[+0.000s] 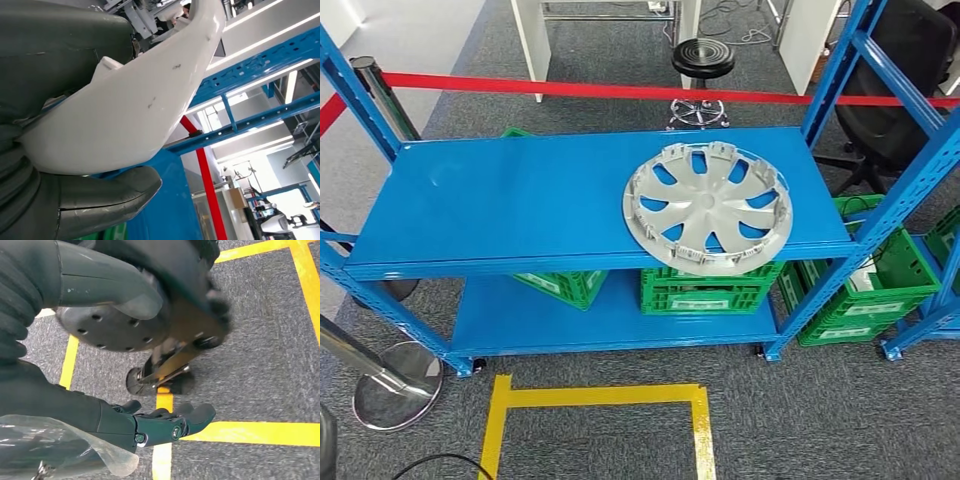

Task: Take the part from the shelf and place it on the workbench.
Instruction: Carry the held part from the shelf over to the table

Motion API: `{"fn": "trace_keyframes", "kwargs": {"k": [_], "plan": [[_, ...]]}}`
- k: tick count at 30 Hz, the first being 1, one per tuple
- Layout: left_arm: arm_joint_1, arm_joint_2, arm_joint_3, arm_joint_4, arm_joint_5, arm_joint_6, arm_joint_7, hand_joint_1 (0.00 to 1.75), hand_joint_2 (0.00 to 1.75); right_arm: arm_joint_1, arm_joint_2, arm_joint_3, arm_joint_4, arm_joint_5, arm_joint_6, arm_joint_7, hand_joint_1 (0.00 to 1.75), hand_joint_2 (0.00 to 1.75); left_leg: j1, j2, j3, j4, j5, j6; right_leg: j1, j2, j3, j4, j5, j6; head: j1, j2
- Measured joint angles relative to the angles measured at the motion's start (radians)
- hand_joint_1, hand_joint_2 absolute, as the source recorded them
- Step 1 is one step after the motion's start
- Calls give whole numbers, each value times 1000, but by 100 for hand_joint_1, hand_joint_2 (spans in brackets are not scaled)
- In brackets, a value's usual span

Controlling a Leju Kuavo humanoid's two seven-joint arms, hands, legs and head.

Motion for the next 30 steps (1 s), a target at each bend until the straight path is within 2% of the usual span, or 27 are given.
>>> {"fn": "trace_keyframes", "kwargs": {"k": [1,2,3,4,6,7,8,10,11,12,13,14,15,16,17,18,19,21,22,23,24,25,26,27,28,29,30], "plan": [[-1,0,1,0,-12,1,0,175,175,0,0,3,0,-4,0,0,0,175,0,0,-10,9,4,-5,0,0,55,-77,8,0,0,0],[-2,-1,2,0,-29,4,0,175,175,0,0,6,0,-9,-1,2,0,175,-1,0,-19,18,9,-10,1,1,99,-145,2,-4,0,0],[-2,-2,2,0,-43,10,0,175,175,0,0,8,0,-14,-2,4,0,175,-2,0,-26,25,14,-15,2,3,125,-192,-12,-9,0,0],[-2,-2,1,0,-52,15,0,175,175,1,0,11,0,-19,-3,6,0,175,-3,0,-31,29,20,-20,5,4,131,-212,-21,-16,-1,0],[-2,-3,1,0,-54,25,0,175,175,6,0,15,0,-29,-5,11,0,175,-1,-1,-41,36,22,-32,3,4,113,-217,-17,-34,-1,0],[-2,-2,0,0,-53,28,0,175,175,8,0,17,0,-35,-7,13,0,175,0,-2,-47,50,1,-38,2,2,104,-217,-9,-44,-3,0],[-1,-2,0,0,-53,30,0,175,175,11,0,21,0,-41,-8,15,0,175,1,-3,-56,81,-37,-44,1,-1,94,-217,0,-51,-4,0],[-2,-2,-2,0,-62,34,0,175,175,14,0,32,0,-53,-13,21,0,175,4,-4,-77,191,-139,-54,2,-5,75,-215,19,-59,-7,0],[-2,-1,-3,0,-71,35,0,175,175,16,0,38,0,-58,-16,26,0,175,5,-4,-84,251,-172,-56,3,-6,65,-212,28,-60,-8,0],[-3,-1,-3,0,-79,37,0,175,175,17,0,45,0,-62,-19,31,0,175,6,-4,-82,292,-181,-57,4,-7,54,-207,36,-60,-8,0],[-3,-1,-4,1,-86,39,0,175,175,19,0,53,0,-66,-23,36,0,175,6,-4,-68,302,-169,-55,5,-8,42,-202,43,-59,-7,0],[-3,-1,-4,1,-91,40,0,175,175,22,0,61,0,-70,-27,41,0,175,6,-4,-37,273,-142,-52,5,-7,29,-195,50,-58,-8,0],[-4,-1,-4,1,-93,40,0,175,175,25,0,70,0,-75,-31,45,0,175,5,-5,7,211,-113,-48,5,-7,17,-189,55,-57,-8,0],[-6,-1,-4,1,-93,39,0,175,175,27,0,79,0,-82,-35,50,0,175,4,-7,55,137,-98,-42,7,-6,7,-183,60,-54,-7,0],[-9,-1,-4,0,-91,38,0,175,175,29,-1,87,0,-90,-38,54,0,175,2,-9,94,70,-91,-36,8,-5,-1,-179,66,-51,-7,0],[-13,-1,-4,0,-86,34,0,175,175,30,-1,95,0,-97,-40,57,0,175,0,-10,116,26,-93,-32,8,-4,-8,-177,73,-46,-7,0],[-17,-1,-4,0,-79,29,0,175,175,31,-1,104,-1,-103,-42,60,0,175,-2,-11,121,6,-98,-30,9,-4,-15,-176,81,-41,-7,0],[-25,-1,-4,0,-69,19,0,175,175,34,-3,122,-1,-115,-43,63,0,175,-2,-8,105,-4,-87,-18,9,-4,-25,-176,91,-29,-7,0],[-28,-1,-4,0,-68,16,0,175,175,37,-4,130,-2,-120,-42,63,0,175,0,-6,95,-7,-77,-9,8,-3,-33,-167,76,-23,-6,0],[-29,-1,-5,1,-71,16,0,175,175,40,-5,139,-3,-128,-43,64,0,175,2,-4,83,-10,-66,1,8,-2,-45,-144,43,-18,-5,0],[-30,-1,-7,1,-74,17,0,175,175,42,-6,148,-5,-135,-45,64,0,175,3,-2,70,-11,-55,7,7,-2,-60,-102,-5,-14,-3,0],[-30,-1,-9,2,-77,19,0,175,175,44,-7,156,-6,-144,-48,65,0,175,2,-1,56,-11,-44,11,7,-1,-77,-45,-55,-11,-1,0],[-30,0,-11,3,-76,20,0,175,175,46,-8,165,-8,-153,-51,68,0,175,1,0,41,-10,-32,13,6,-1,-91,19,-92,-9,0,0],[-30,0,-14,4,-74,19,0,175,175,48,-8,173,-10,-161,-54,72,0,175,-1,1,25,-8,-19,13,6,-1,-95,70,-104,-7,1,0],[-30,1,-17,5,-73,18,0,175,175,51,-8,182,-13,-170,-56,78,0,175,-2,2,7,-5,-7,12,6,-1,-89,97,-89,-6,1,0],[-30,1,-20,7,-77,20,0,175,175,55,-8,191,-16,-180,-58,85,0,175,-3,2,-10,-1,4,11,6,-1,-66,91,-55,-7,1,0],[-30,2,-24,8,-86,26,0,175,175,59,-8,202,-19,-191,-60,93,0,175,-3,2,-27,4,15,8,6,-1,-26,49,-20,-8,1,0]]}}
